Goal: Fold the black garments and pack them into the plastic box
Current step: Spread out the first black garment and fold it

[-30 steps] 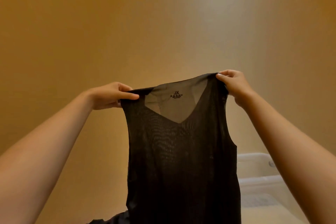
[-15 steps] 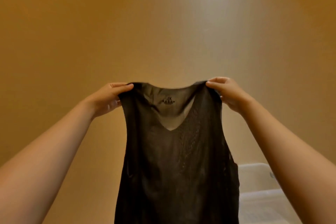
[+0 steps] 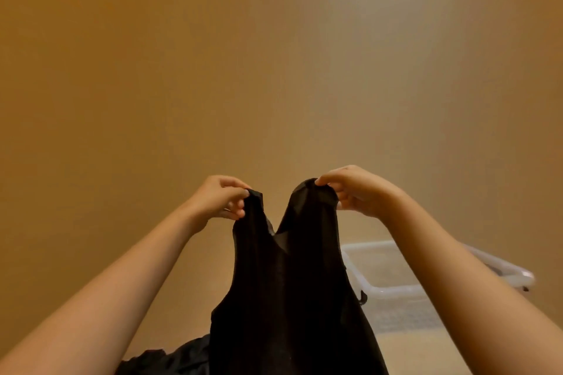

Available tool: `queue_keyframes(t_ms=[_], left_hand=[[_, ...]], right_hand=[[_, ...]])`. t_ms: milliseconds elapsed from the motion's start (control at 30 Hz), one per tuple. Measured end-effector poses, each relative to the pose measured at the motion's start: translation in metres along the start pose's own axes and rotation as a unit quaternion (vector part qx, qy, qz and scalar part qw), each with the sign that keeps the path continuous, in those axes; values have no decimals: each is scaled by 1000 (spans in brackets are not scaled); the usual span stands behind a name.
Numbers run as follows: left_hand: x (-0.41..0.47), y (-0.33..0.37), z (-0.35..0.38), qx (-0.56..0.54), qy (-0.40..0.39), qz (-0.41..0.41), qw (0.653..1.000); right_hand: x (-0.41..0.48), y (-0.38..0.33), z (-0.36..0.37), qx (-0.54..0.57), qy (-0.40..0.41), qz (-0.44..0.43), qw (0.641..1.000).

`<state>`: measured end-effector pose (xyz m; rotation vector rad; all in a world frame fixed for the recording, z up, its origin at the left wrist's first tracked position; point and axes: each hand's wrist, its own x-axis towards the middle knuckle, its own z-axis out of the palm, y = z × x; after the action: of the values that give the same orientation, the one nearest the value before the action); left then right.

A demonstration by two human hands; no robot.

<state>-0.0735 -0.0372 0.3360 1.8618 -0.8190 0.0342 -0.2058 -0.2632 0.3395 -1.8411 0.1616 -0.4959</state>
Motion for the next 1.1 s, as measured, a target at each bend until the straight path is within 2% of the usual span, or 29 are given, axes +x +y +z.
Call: queue_keyframes(t_ms=[100,233,333,433,500,567,633,700,800,933,1100], left_hand=[[-23,-22,35,-163,-100,-44,980],[-51,-45,67,-221,-187,-24,957],[-56,-56,68,-186,-162,-4,969],[-54,-67,60,-151,-176,7,973],[-53,-71,54,-155,-184,4,971],[-53,-71,46,-155,-205,-1,966],[-51,-71,37,-175,-247,-5,953],[-49,-70,29,-197,-275,-3,941],[-46,-70,23,-217,-294,-2,931],[-45,-72,17,-226,-317,-6,921],[-46,-79,14,-210,-307,-8,928]], right_hand=[[-11,21,30,55,-34,29,997],[-22,48,73,59,-90,18,994],[-24,56,86,32,-128,-3,991],[-23,60,79,70,-167,-28,983],[-16,68,71,87,-111,-62,988],[-6,81,63,46,-75,-104,991],[-1,96,61,3,-168,-114,979],[-3,109,67,24,-287,-92,953],[-3,115,77,86,-356,-82,927],[0,110,87,156,-348,-58,923],[3,108,99,101,-312,-60,943]])
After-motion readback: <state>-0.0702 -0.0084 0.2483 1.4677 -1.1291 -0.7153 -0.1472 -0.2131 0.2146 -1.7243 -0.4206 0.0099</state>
